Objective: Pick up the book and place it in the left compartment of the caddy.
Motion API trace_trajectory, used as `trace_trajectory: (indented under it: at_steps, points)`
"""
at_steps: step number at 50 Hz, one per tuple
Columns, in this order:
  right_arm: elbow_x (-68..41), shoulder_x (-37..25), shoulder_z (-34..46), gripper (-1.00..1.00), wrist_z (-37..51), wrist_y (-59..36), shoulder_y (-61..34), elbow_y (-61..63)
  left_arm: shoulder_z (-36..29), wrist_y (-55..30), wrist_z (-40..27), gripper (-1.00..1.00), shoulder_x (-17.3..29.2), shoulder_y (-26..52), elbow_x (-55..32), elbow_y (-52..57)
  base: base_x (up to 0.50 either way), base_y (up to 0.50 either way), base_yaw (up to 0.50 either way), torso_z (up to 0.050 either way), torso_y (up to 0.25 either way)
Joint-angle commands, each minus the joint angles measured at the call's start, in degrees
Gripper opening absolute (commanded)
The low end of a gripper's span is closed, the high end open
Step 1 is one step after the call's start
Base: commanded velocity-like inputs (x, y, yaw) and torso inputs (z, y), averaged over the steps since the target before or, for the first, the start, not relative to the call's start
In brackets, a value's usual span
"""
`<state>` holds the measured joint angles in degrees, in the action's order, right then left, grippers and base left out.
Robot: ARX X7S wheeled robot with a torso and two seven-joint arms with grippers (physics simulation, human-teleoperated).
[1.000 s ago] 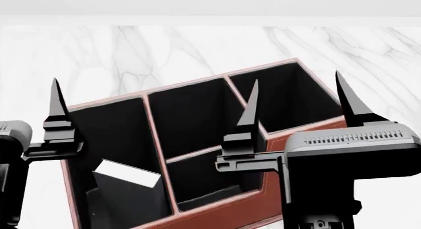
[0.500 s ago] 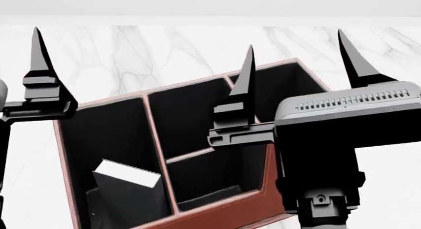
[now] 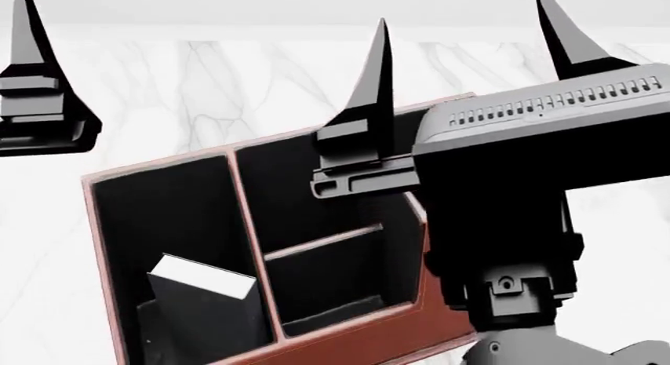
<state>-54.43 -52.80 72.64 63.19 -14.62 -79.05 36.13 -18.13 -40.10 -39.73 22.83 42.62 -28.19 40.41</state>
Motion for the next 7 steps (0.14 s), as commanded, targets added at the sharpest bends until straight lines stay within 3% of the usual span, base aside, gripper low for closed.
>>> trace_trajectory:
  at_steps: [1,7]
  points:
    - [-1.3,1.6,-2.8,1.00,-0.9,-2.9,-2.9,1.7,2.1,-3.7,0.2,1.00,-1.4,3.1,-0.8,2.8,0.00,0.00,0.00,0.000,0.000]
    - [-2.8,1.8,-3.4,1.00,-0.7,-4.8,-4.9,2.4,2.3,-4.6,-0.2,1.00,-1.6,4.1,-1.4,3.1,0.00,0.00,0.00,0.000,0.000]
